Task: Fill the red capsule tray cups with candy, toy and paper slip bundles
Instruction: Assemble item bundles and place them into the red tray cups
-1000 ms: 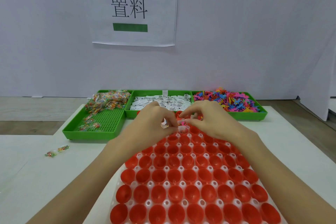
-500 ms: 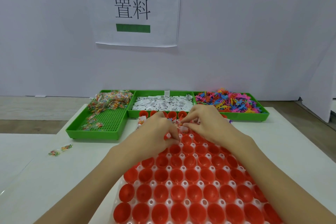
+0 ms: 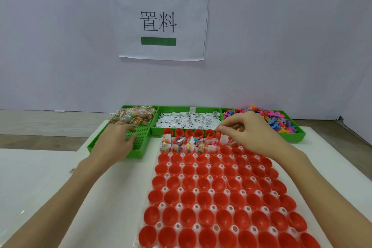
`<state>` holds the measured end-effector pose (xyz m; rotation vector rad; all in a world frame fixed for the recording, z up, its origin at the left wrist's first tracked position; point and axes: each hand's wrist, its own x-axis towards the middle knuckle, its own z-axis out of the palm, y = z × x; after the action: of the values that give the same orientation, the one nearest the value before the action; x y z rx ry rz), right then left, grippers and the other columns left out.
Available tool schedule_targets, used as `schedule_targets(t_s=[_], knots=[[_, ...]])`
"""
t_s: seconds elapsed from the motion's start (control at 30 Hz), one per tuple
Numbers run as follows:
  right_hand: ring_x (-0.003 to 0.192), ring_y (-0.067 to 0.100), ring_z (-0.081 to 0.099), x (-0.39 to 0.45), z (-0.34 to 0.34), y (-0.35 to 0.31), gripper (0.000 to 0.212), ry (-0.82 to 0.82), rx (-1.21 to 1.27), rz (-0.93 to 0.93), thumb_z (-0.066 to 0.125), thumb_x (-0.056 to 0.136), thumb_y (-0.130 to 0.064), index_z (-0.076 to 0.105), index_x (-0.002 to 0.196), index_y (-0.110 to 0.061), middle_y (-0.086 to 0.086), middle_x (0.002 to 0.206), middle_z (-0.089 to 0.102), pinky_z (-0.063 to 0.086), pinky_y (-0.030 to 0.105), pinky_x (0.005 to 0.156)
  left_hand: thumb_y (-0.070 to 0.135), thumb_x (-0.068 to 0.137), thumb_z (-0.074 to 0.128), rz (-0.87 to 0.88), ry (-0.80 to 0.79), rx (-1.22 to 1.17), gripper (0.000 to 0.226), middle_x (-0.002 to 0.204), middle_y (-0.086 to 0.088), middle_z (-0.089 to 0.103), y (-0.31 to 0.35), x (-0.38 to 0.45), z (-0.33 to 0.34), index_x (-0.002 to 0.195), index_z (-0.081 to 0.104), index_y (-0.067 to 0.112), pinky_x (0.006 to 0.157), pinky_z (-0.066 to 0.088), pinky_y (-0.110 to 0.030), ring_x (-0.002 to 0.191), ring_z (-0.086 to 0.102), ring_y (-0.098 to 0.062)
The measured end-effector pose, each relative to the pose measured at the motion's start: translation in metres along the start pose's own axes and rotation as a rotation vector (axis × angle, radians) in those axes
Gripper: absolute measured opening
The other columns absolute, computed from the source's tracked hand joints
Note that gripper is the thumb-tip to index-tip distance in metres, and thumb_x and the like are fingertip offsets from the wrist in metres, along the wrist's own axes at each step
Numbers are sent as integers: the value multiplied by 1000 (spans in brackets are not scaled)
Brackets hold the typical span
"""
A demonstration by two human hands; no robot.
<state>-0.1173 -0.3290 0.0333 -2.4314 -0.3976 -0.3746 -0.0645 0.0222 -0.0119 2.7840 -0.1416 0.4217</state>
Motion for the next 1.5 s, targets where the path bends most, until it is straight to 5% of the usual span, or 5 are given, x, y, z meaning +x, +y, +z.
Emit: schedule_targets(t_s=[0.2,0.63,0.93,1.33,1.5], knots=[[80,-6,67,-2,2,-4,11,-32,31,-5,70,94,-33,80,92,-31,-22,78,74,48,7,73,25,76,90,-72,-92,-93,10,66,18,63,-16,8,-9,81,81,22,57,39,-17,65,57,0],[73,-6,66,-5,-3,4,13,-62,35,20,68,96,-32,80,91,-30,-23,79,73,48,11,68,2,81,82,227,378,-229,14,83,1,61,12,-37,-11,89,74,10,64,50,-34,63,58,-20],[77,-8,64,-1,16,-3,16,-23,-74,31,64,99,-23,78,99,-32,-18,80,73,44,6,67,1,84,79,96,16,-1047,33,90,1,78,60,-95,-7,91,77,33,78,61,-25,80,76,-17],[92,10,69,108,44,16,7,-292,-207,163,75,92,-24,80,96,-23,2,100,76,57,33,86,8,88,77,131,54,-1086,26,90,1,75,48,-93,2,96,75,32,76,59,-30,84,72,-19],[76,-2,58,125,64,22,13,-437,-328,189,79,88,-28,76,98,-22,-17,90,62,45,24,71,9,89,78,129,83,-1065,22,90,4,75,43,-91,-1,97,75,30,76,60,-32,82,72,-18]])
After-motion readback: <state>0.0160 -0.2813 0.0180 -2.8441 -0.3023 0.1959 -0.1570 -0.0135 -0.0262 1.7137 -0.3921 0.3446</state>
